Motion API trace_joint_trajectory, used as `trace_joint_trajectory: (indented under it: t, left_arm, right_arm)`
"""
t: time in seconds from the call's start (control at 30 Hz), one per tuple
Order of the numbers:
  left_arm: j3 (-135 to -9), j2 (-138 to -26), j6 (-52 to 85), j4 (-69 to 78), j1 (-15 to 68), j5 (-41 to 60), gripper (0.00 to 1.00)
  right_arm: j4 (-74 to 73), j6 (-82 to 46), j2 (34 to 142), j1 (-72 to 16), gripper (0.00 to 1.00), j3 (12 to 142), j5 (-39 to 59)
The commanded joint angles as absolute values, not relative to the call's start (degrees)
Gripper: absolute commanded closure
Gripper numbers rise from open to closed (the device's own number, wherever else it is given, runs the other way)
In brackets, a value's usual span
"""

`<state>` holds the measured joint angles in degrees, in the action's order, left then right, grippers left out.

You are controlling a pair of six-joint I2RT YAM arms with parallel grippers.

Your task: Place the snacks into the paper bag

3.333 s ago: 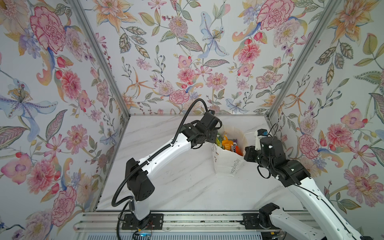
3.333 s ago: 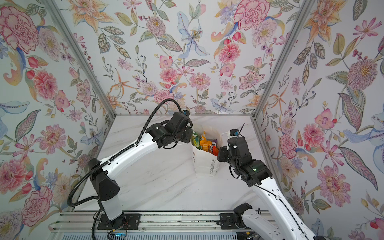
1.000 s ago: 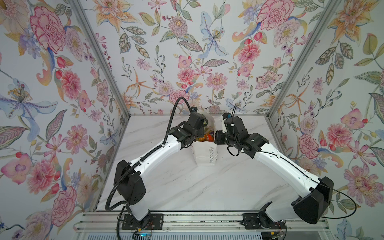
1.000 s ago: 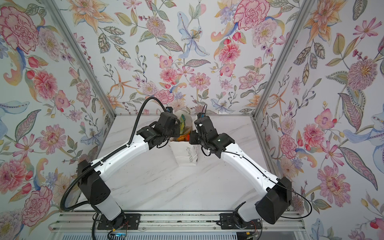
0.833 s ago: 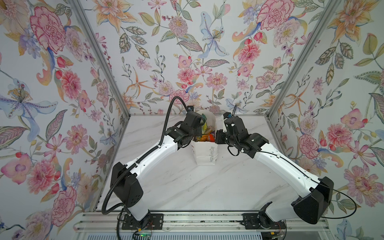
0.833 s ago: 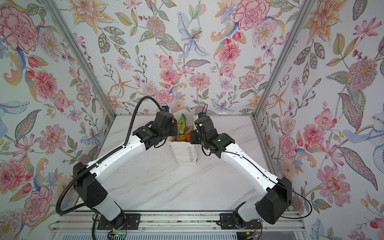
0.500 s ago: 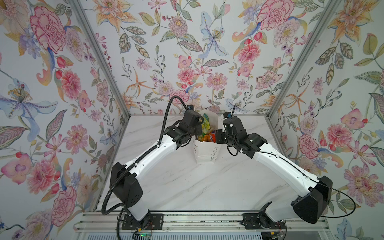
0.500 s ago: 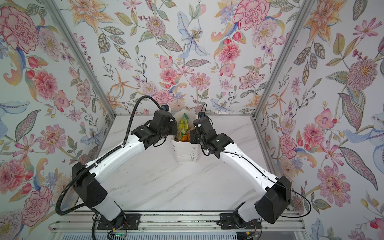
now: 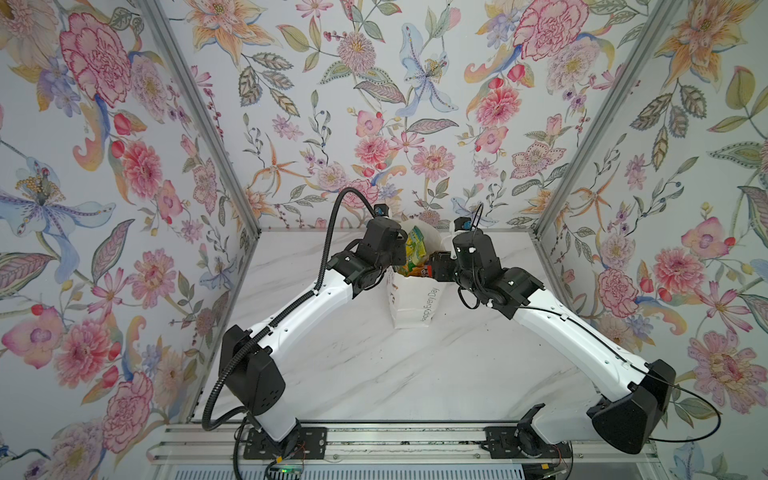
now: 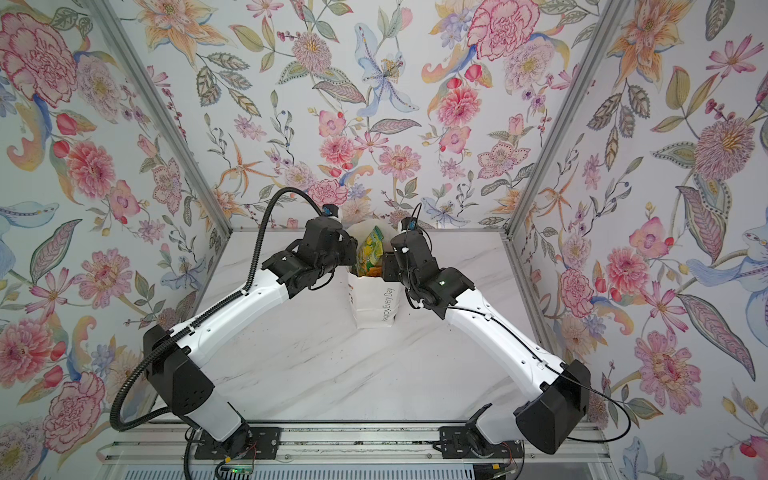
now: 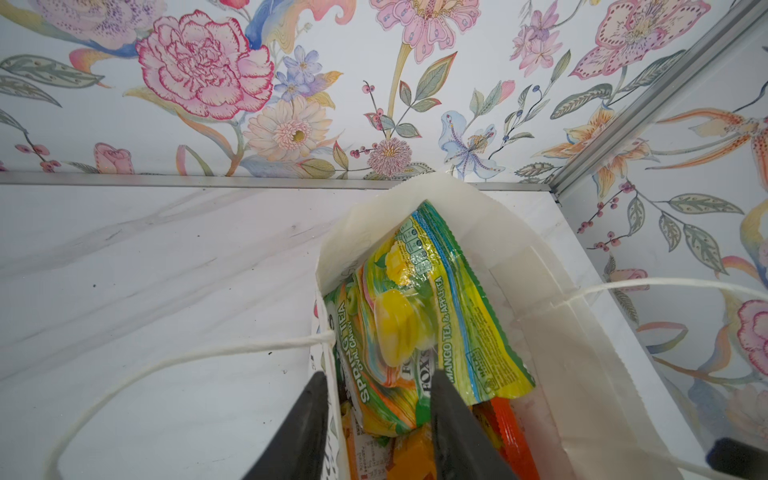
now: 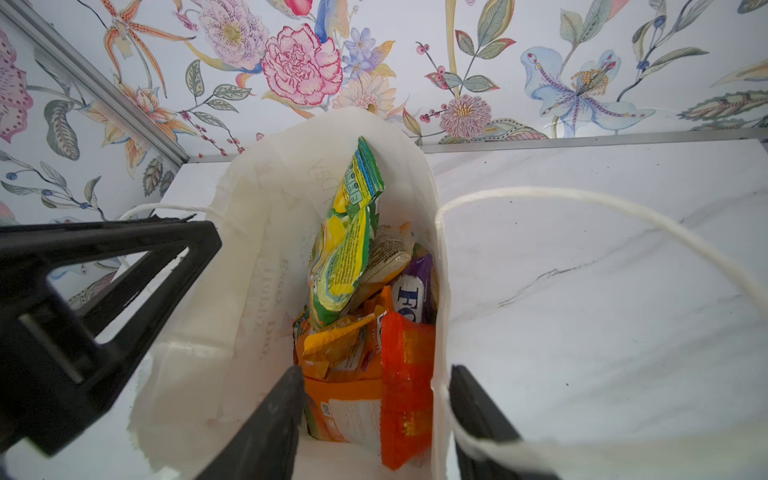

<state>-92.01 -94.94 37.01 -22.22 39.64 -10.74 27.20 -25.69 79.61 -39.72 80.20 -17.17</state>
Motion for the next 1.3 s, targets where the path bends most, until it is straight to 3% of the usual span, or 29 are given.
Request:
trace_joint_trajectory:
  t: [0.0,0.2,0.47,0.6,0.9,0.97,1.27]
  left_arm:
    - [-91.9,-90.9,34.0,-21.6,39.4,-11.1,0.45]
    - [-92.4,-87.0,26.9,-22.3,39.4,-11.7,0.22]
    - [-83.2,-76.7,22.1,-16.7,39.4,-21.0,0.01]
    - [-70.7,-65.7,20.5,-9.9,39.3,-35.3,0.01]
    - [-47.3,-49.0,16.6,2.6,39.2,-56.2,0.01]
    - [-42.7,-46.6,15.6,5.5,39.2,-59.0,0.01]
    - [-24.6,-44.1,1.8,29.6,38.3,-65.8,0.01]
  right_arm:
    - [27.2,-24.9,77.1,-39.7,0.36,81.4,-18.7]
    - [27.3,-23.8,73.9,-38.6,0.21,80.7,-18.6]
    - [27.6,-20.8,67.1,-33.6,0.16,77.7,-17.4]
    - [27.5,-16.9,61.4,-30.1,0.12,74.1,-15.6]
    - [23.1,-11.3,48.4,-26.3,0.09,60.2,-19.9]
    - [19.6,-11.9,44.6,-25.6,0.01,55.8,-20.3]
    - [1.0,-8.1,33.6,-24.3,0.01,34.1,-26.5]
